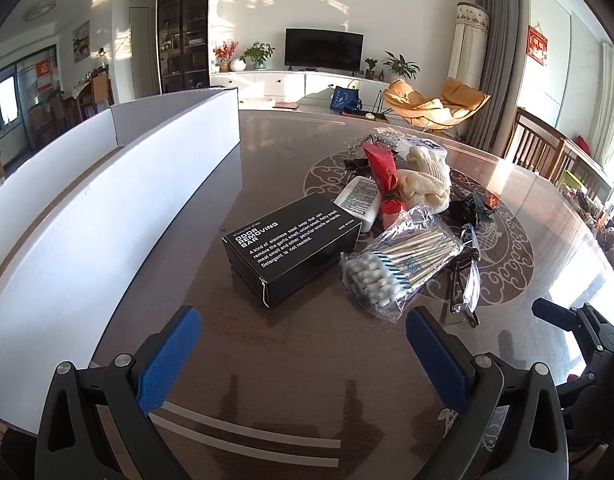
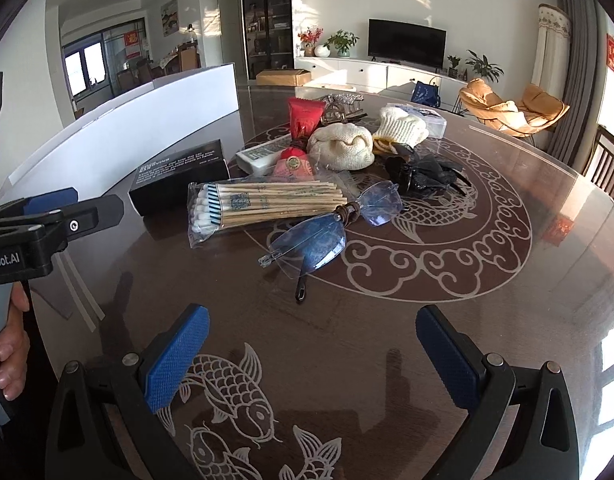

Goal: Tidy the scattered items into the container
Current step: 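Grasp the black odor removing bar box with the left gripper while the right gripper approaches the clear safety glasses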

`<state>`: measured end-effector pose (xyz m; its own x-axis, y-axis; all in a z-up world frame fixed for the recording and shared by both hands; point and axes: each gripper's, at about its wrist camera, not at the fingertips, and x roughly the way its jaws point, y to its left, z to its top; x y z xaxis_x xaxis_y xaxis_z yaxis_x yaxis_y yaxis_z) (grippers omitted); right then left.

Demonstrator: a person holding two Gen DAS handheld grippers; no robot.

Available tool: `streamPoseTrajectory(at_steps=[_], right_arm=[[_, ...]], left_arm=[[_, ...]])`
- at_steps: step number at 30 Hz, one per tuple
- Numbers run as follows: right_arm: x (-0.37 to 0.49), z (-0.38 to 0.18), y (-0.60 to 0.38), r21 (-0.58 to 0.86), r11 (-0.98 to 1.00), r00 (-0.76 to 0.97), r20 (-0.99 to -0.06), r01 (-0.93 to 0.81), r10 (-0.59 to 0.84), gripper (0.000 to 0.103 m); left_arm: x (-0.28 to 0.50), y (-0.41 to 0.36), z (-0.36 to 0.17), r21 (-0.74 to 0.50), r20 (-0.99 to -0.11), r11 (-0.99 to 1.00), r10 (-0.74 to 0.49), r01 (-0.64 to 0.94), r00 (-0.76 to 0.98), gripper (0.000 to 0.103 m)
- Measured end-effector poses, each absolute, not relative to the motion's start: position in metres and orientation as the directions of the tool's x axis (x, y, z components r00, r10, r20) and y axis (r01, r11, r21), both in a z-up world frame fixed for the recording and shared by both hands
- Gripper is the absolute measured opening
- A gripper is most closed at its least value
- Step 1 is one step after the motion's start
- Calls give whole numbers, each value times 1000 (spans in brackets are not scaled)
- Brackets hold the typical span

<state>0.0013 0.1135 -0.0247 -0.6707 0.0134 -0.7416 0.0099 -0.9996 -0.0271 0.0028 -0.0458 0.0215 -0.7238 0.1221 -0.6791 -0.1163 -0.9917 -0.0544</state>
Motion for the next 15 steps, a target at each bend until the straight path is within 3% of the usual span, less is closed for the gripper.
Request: streamPoseTrajectory(at_steps=[9, 15], right_arm=[[-26, -38, 93, -75, -996, -599, -800, 38, 38, 103], [-43, -40, 100, -14, -999, -575, -818, 32, -7, 103]], left_arm=[[3, -43, 23, -44, -676, -991, 125, -129, -726, 103], [5, -33, 19, 2, -677, -989, 106, -146, -728, 103]])
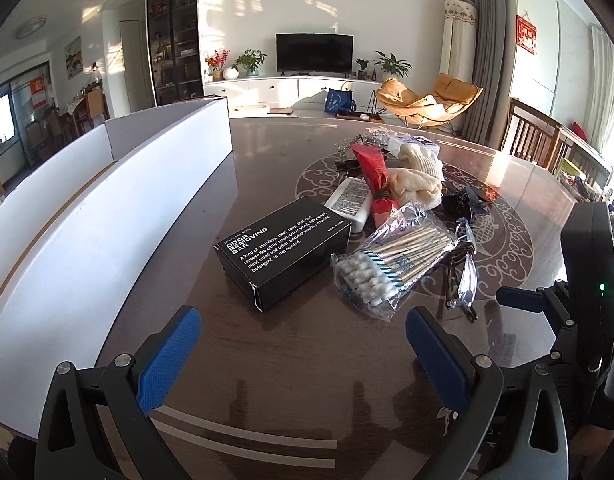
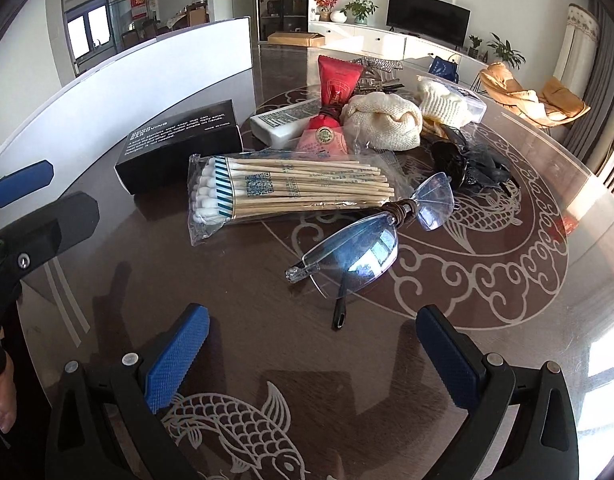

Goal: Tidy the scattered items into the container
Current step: 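Grasp the black odor removing bar box with the left gripper while the right gripper approaches the clear safety glasses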

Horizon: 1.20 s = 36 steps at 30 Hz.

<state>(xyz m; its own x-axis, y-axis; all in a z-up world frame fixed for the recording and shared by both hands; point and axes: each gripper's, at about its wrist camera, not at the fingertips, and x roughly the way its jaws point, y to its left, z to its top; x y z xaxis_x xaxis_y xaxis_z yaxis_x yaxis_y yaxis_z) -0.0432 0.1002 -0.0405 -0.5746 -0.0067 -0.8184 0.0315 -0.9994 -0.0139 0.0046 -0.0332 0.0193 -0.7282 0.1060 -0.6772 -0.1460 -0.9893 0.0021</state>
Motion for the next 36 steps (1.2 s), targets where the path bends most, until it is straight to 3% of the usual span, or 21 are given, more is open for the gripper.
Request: streamPoseTrajectory(at_steps=[13, 22, 31, 36], right_arm=[[-70, -40, 123, -5, -996, -572, -819, -84, 52, 103], [-75, -38, 144, -6, -981, -563, -818, -195, 117, 103], [-76, -37, 169, -9, -975, -561, -816, -223, 136, 103], [-73, -37, 172, -11, -971, -562, -814, -238, 147, 103]], left_arm=[[0, -25, -2, 23, -745, -986, 93, -165, -660, 103], [2, -12, -10, 116, -749, -975, 40, -191, -662, 103], [-5, -21, -21, 97, -781, -981, 31, -171, -624, 103], [-12, -37, -28, 18, -817, -990, 68, -143, -573, 103]])
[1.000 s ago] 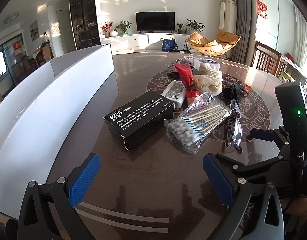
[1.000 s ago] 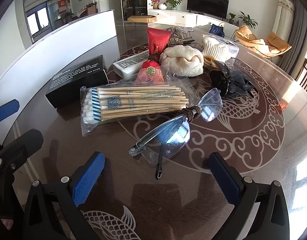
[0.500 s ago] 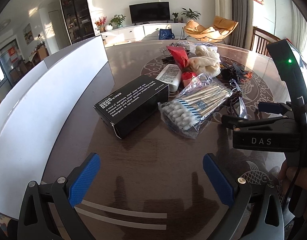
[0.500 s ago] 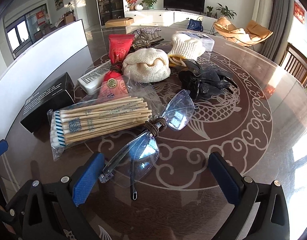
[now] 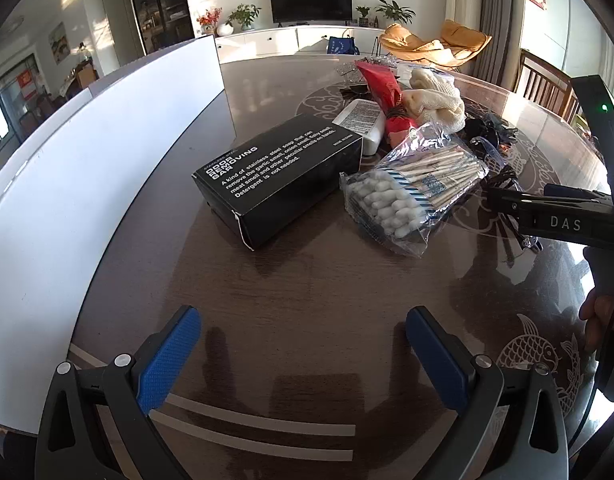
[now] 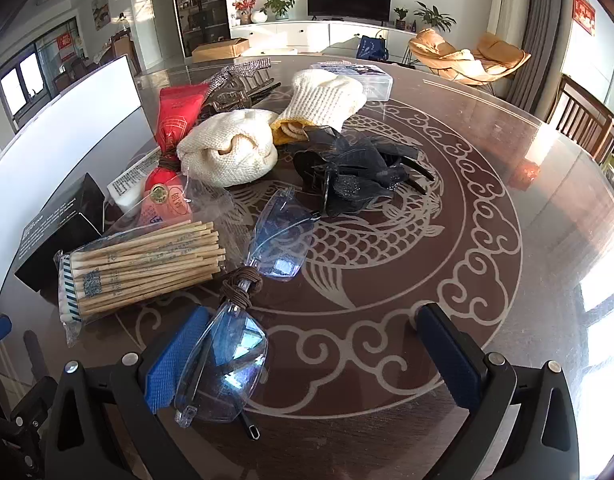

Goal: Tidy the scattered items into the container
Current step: 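Grasp the black odor removing bar box with the left gripper while the right gripper approaches the clear safety glasses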

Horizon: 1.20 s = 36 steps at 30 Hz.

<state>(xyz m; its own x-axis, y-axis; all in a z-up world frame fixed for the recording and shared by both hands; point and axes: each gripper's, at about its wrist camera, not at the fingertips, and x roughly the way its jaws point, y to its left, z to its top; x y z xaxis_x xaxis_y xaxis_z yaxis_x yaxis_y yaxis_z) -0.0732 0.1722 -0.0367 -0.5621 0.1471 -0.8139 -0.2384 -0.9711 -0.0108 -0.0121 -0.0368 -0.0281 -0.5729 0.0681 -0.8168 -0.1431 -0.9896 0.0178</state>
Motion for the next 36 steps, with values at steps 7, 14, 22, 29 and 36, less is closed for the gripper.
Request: streamPoseTrajectory(at_steps=[7, 14, 22, 29, 36], right_arm=[[-70, -36, 174, -13, -964, -559, -813, -266, 165, 103], [-70, -36, 174, -12, -964, -559, -813, -267, 166, 103], [-70, -36, 174, -12, -964, -559, -813, -267, 165, 103], [-70, -36, 174, -12, -963, -558, -813, -268, 166, 103], [-70, -36, 174, -12, -963, -558, -813, -269, 166, 103]], left_arm=[[-18, -47, -33, 1, -821, -994, 64, -113, -567, 103], [-38, -50, -31, 3, -835, -958, 156, -288, -528, 103], [-87, -52, -29, 4, -873, -873, 235, -487, -428, 103], [-122, -56, -28, 2, -856, -895, 229, -447, -463, 103], [-112, -40, -22, 1, -829, -826, 315, -564, -462, 92]])
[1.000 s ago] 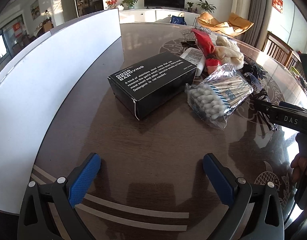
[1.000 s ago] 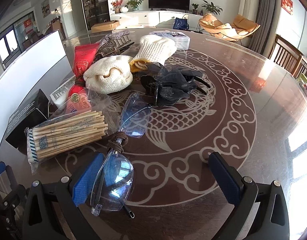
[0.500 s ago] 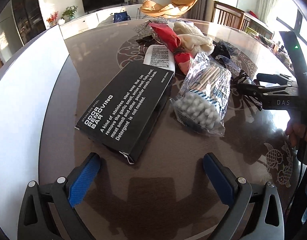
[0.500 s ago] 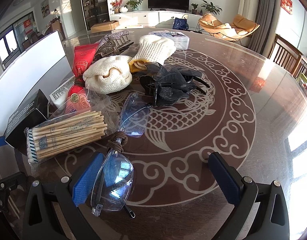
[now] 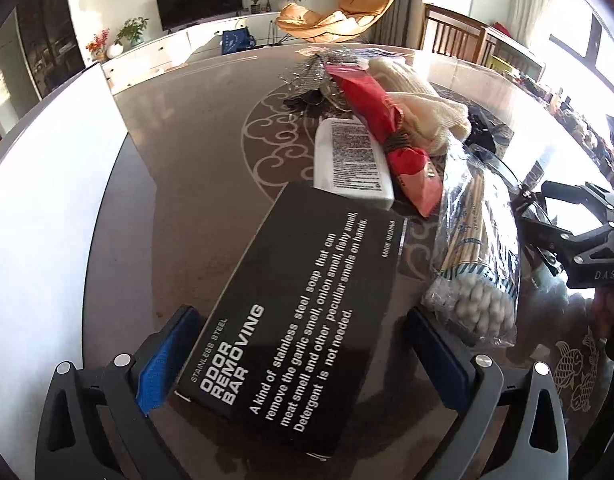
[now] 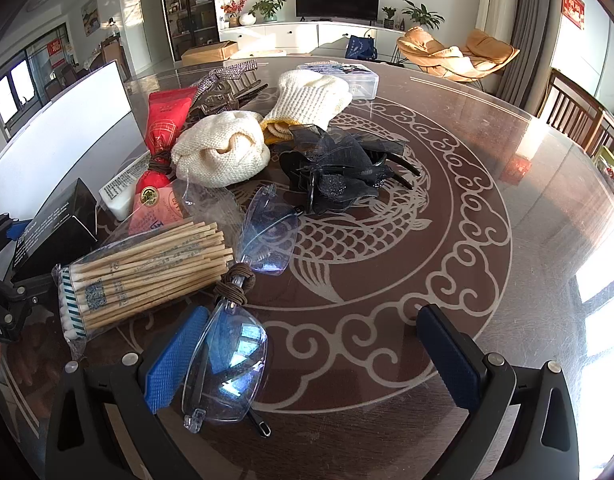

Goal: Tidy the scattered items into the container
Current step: 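Grasp the black odor removing bar box with the left gripper while the right gripper approaches the clear safety glasses, then lift the black box with the left gripper while the right gripper grasps the safety glasses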

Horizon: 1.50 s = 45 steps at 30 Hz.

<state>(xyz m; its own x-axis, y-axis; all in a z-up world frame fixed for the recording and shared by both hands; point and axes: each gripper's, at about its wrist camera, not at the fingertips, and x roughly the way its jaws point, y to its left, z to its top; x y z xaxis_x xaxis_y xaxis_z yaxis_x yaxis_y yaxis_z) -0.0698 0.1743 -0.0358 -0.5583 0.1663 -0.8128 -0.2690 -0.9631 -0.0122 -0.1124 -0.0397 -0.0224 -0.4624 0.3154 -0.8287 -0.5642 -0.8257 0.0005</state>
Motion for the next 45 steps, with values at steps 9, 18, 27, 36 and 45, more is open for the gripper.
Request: streamPoseTrajectory(at_steps=[9, 18, 27, 36, 45], right_arm=[[-69, -35, 175, -9, -963, -559, -812, -270, 164, 103], [-66, -33, 178, 24, -962, -574, -806, -273, 142, 103], [-69, -35, 173, -9, -964, -557, -815, -265, 161, 102], [-42, -26, 173, -20, -987, -610, -784, -157, 113, 36], [-11, -26, 208, 67, -993, -626, -780, -102, 12, 77]], left_arm=[[-76, -53, -16, -13, -783, -958, 189, -288, -593, 59], [-72, -61, -26, -54, -793, -981, 155, -187, -589, 97], [-73, -46, -33, -6, -814, -973, 139, -232, -564, 103], [-77, -46, -31, -7, -814, -971, 143, -237, -562, 103], [-81, -45, -32, -6, -814, -971, 143, -238, -563, 103]])
